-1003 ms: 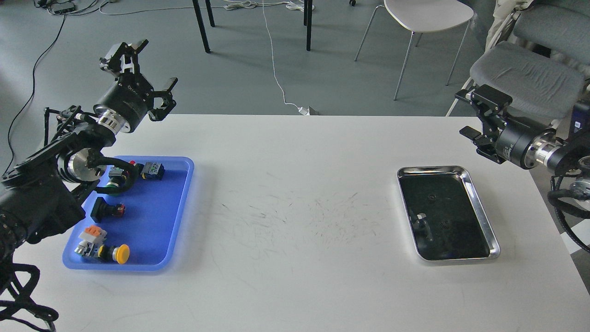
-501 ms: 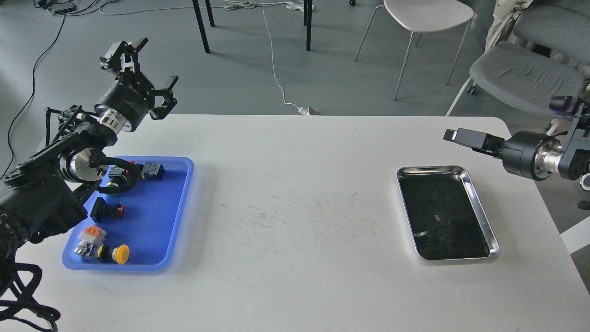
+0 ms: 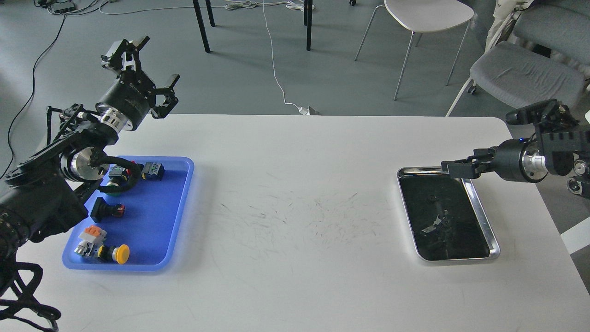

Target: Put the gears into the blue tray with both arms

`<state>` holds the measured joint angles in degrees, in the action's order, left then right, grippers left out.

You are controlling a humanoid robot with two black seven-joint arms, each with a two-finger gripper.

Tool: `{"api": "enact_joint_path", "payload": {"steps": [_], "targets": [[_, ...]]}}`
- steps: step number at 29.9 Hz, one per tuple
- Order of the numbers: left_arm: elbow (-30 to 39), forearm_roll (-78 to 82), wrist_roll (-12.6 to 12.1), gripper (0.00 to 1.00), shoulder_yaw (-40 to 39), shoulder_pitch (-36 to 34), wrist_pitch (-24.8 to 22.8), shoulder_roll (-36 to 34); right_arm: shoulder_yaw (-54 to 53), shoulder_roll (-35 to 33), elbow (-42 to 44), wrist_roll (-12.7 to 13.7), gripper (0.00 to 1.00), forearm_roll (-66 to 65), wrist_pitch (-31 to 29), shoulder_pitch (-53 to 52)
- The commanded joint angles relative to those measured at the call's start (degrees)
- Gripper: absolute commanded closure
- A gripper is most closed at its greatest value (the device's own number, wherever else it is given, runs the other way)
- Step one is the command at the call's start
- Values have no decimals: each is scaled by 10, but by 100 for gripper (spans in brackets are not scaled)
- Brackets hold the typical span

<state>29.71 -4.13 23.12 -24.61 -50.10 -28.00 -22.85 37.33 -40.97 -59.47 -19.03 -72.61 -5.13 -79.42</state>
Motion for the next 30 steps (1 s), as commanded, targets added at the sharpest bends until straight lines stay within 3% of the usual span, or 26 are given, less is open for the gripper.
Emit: {"api": "enact_joint_path", "payload": {"steps": [1, 4, 8, 14, 24, 30], "targets": [[0, 0, 0, 1, 0, 0, 0, -1, 46, 36, 4, -13, 4, -16, 0, -18], [0, 0, 0, 1, 0, 0, 0, -1, 75, 62, 5, -17, 4, -29, 3, -22], [0, 0, 0, 1, 0, 0, 0, -2, 103, 87, 9, -43, 7, -40, 3, -26], [0, -1, 1, 1, 0, 1, 0, -3, 136, 105, 36, -61, 17, -41, 3, -24], [0, -1, 0, 1, 0, 2, 0, -6, 138, 119, 79, -65, 18, -40, 3, 1], [0, -1, 0, 1, 1, 4, 0, -8, 136, 131, 95, -71, 23, -39, 2, 19]]}}
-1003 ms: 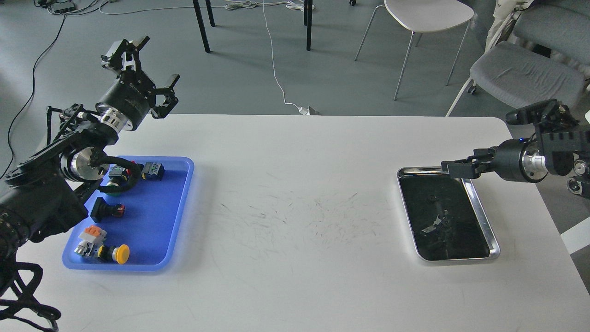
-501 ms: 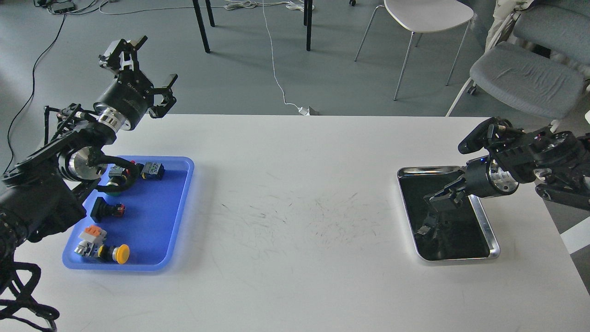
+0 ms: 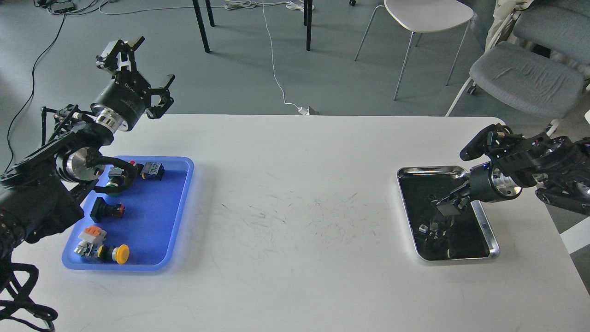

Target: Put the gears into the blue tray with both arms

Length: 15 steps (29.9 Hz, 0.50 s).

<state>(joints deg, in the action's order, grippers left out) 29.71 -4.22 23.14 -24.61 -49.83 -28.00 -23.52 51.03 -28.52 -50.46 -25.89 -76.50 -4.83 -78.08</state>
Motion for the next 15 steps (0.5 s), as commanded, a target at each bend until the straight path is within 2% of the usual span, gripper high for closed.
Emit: {"api": "enact_joint_path", "payload": {"steps": [1, 10, 13, 15], "targets": [[0, 0, 0, 1, 1, 1, 0, 0, -1, 7, 9, -2, 23, 1, -1, 6], [0, 1, 1, 1, 1, 1, 0, -1, -3, 31, 28, -5, 26, 4, -1, 9], [0, 1, 0, 1, 1, 2, 0, -2, -2, 31, 30, -9, 33, 2, -4, 10], [0, 1, 0, 1, 1, 2, 0, -4, -2, 31, 31, -14, 34, 2, -4, 10]]}}
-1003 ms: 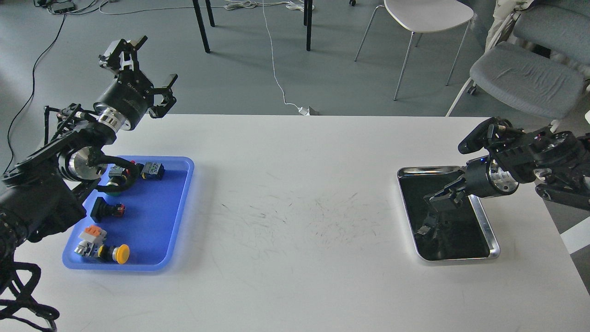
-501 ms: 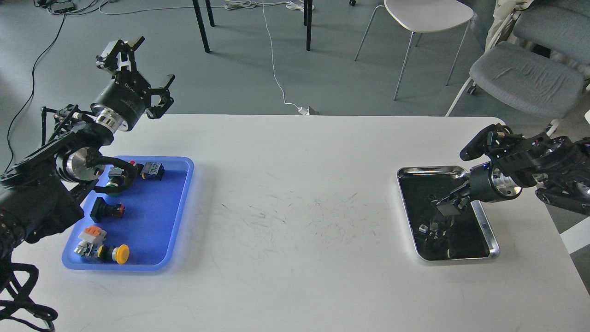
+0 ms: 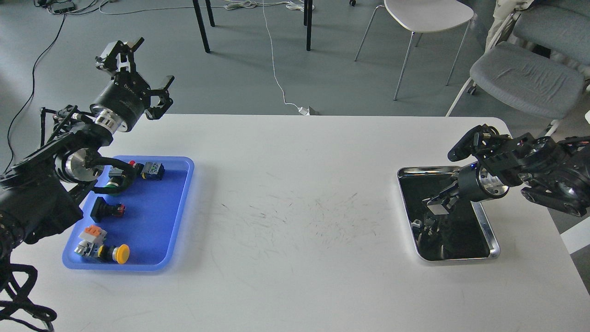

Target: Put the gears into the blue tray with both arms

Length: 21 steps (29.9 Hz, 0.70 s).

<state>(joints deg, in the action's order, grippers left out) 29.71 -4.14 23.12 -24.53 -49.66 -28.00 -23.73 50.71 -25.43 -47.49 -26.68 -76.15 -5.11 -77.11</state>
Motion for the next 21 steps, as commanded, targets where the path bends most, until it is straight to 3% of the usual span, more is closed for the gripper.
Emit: {"api": "enact_joint_path", "payload": {"steps": [1, 9, 19, 21], "targets": [[0, 0, 1, 1, 0, 1, 0, -3, 2, 0, 1, -8, 34, -1, -2, 1], [0, 0, 1, 1, 0, 3, 0, -3, 4, 6, 17, -10, 49, -3, -3, 7], [0, 0, 1, 1, 0, 4, 0, -4, 4, 17, 36, -10, 54, -3, -4, 16], [0, 0, 1, 1, 0, 4, 0, -4, 4, 17, 38, -10, 59, -4, -4, 17]]}}
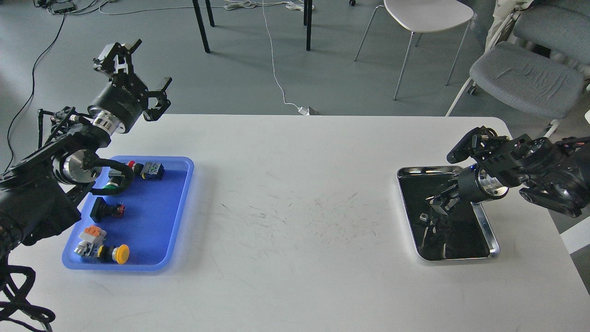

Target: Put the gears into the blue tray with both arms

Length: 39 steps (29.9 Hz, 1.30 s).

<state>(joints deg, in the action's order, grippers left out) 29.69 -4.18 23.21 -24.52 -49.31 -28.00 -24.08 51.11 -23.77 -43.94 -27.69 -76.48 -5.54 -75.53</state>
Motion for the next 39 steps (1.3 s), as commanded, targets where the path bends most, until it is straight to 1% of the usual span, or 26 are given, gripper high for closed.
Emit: {"api": "enact_joint_path", "payload": {"steps": [1, 5, 6, 10, 12, 15, 18, 20, 25, 34, 39], "targets": [[-1, 0, 0, 1, 0, 0, 0, 0, 0, 1, 3, 0, 60, -1, 0, 2], [-1, 0, 0, 1, 0, 0, 0, 0, 0, 6, 2, -3, 63, -1, -4, 3], [0, 0, 0, 1, 0, 0, 0, 0, 0, 7, 1, -3, 66, -1, -7, 2], [-1, 0, 0, 1, 0, 0, 0, -1, 0, 9, 1, -3, 71, -2, -11, 2], [-1, 0, 0, 1, 0, 0, 0, -1, 1, 12, 2, -3, 77, -2, -12, 2], [0, 0, 0, 1, 0, 0, 0, -3, 1, 12, 2, -3, 89, -2, -19, 2], [0, 0, 0, 1, 0, 0, 0, -4, 1, 12, 3, -3, 97, -2, -24, 1], [-1, 0, 0, 1, 0, 3, 0, -4, 0, 12, 3, -3, 99, -2, -24, 0], [0, 0, 0, 1, 0, 3, 0, -4, -1, 14, 3, -3, 99, 0, -24, -13], [0, 1, -1, 1, 1, 3, 0, -4, -14, 14, 2, -3, 99, 12, -29, -78], [0, 2, -1, 1, 1, 3, 0, -4, -50, 36, 3, -3, 99, 12, -37, -107]]}}
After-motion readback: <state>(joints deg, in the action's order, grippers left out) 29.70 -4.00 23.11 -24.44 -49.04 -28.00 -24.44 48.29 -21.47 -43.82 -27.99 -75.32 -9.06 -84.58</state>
